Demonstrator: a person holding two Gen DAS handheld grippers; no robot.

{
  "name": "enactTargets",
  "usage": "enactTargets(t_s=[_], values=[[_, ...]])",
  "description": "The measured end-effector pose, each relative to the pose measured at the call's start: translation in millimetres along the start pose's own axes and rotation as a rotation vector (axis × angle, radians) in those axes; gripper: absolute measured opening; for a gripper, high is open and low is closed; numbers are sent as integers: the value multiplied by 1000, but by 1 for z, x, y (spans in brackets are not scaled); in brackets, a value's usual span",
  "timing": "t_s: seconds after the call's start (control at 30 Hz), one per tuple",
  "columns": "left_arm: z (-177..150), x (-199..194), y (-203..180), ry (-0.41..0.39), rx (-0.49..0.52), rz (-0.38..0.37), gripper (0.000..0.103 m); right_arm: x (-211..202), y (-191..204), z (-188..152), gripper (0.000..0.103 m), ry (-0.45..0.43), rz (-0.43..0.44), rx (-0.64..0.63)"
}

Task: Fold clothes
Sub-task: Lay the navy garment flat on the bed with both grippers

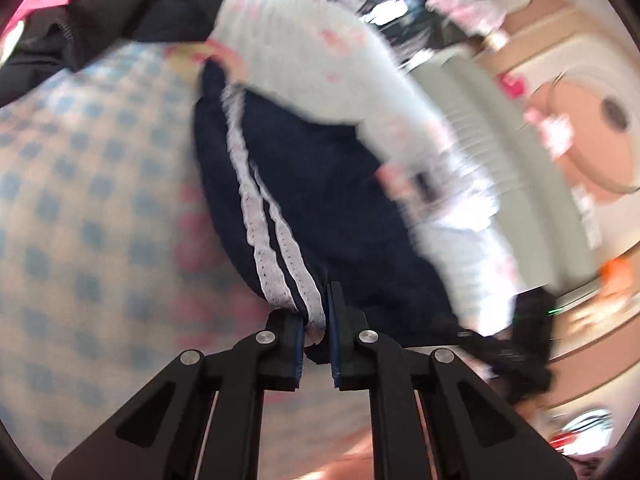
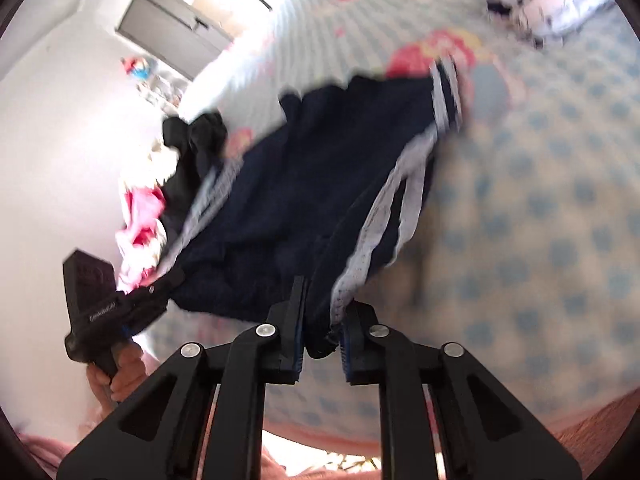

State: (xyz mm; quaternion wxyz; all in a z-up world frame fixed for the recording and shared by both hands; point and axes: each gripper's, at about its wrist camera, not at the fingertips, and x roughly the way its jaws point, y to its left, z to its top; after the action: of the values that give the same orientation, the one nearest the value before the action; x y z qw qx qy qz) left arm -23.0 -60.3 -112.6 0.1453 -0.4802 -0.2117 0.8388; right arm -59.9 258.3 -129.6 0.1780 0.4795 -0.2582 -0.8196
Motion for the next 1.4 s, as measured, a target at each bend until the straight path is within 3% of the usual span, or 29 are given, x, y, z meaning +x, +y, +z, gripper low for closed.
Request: enactTargets(t_s=[0.03,0.07,0.13,0.17,0.2,0.27,0.37,0.5,0.63,0.8,0.9,0.97,1.0,1.07,1.23,1.4], values=[[3,-5,0,-16,6,26,15,0,0,-2,22,10,-7,-4],[5,-10,-1,-32,13,51,16,0,-1,-3,35,22,-14,-9],[11,-21,-2,-63,26,103,16,-1,-1,-7,39,46,-27,-18],[13,-26,-2,-79,32,129,18,-1,-1,-9,46,58,-34,-23],[16,-31,-3,-95,39,154,29,-1,-2,-11,55,70,-41,-27],[2,-32,-1,-74,60,173,48,-1,-2,-15,57,94,-55,-36],[-20,-21,-8,-9,141,195,48,-2,-3,-21,55,129,-75,-50],[-38,-25,-39,-52,308,169,38,-2,-4,-29,54,177,-103,-68],[-39,-22,-71,-72,462,146,38,11,7,-34,54,204,-120,-123],[-45,26,-83,100,552,125,44,27,21,-40,53,236,-142,-193],[-50,45,-82,155,631,213,47,37,29,-44,48,256,-155,-234],[-49,47,-86,145,678,229,45,35,31,-43,48,237,-173,-254],[-45,44,-87,132,685,225,28,31,32,-43,48,216,-188,-261],[-33,38,-89,103,671,206,12,19,32,-36,48,181,-188,-258],[13,16,-87,-17,557,144,11,0,39,-22,48,113,-182,-287],[25,22,-87,-102,538,227,11,14,46,-13,48,76,-261,-303]])
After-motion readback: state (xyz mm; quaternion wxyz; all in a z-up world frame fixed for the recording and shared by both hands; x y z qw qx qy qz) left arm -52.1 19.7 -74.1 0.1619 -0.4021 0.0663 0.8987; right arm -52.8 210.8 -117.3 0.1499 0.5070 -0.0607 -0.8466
